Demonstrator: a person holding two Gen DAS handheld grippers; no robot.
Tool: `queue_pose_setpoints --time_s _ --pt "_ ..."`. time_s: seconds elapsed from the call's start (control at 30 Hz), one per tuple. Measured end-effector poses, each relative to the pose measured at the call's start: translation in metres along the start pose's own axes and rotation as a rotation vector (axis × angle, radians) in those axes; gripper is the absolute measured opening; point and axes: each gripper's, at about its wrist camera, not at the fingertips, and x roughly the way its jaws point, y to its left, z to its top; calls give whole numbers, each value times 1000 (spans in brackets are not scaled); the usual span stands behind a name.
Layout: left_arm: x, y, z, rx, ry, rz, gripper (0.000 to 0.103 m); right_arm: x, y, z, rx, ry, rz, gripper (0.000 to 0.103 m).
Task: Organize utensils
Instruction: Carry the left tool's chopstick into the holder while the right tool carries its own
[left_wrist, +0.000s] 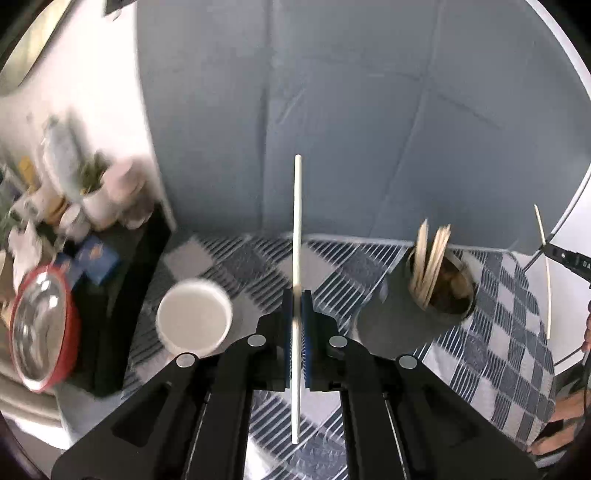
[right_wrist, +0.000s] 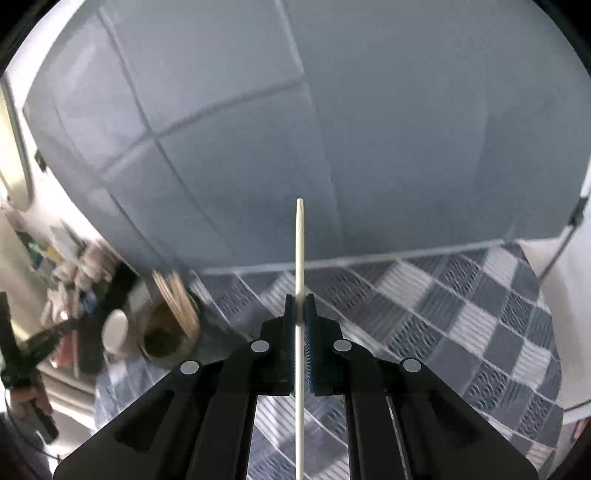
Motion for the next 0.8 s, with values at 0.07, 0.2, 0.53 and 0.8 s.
queue_pose_setpoints --time_s 0.07,0.2,0.53,0.8 --pt "2 -14 17 21 -33 -15 5 2 20 17 -15 -33 18 5" --pt "8 -38 45 30 -78 -79 5 12 50 38 -49 -52 41 5" --pt "49 -82 59 -13 -124 -238 5 44 98 61 -74 -198 228 5" --pt "61 -82 34 -74 -271 -308 5 74 109 26 -94 -329 394 5"
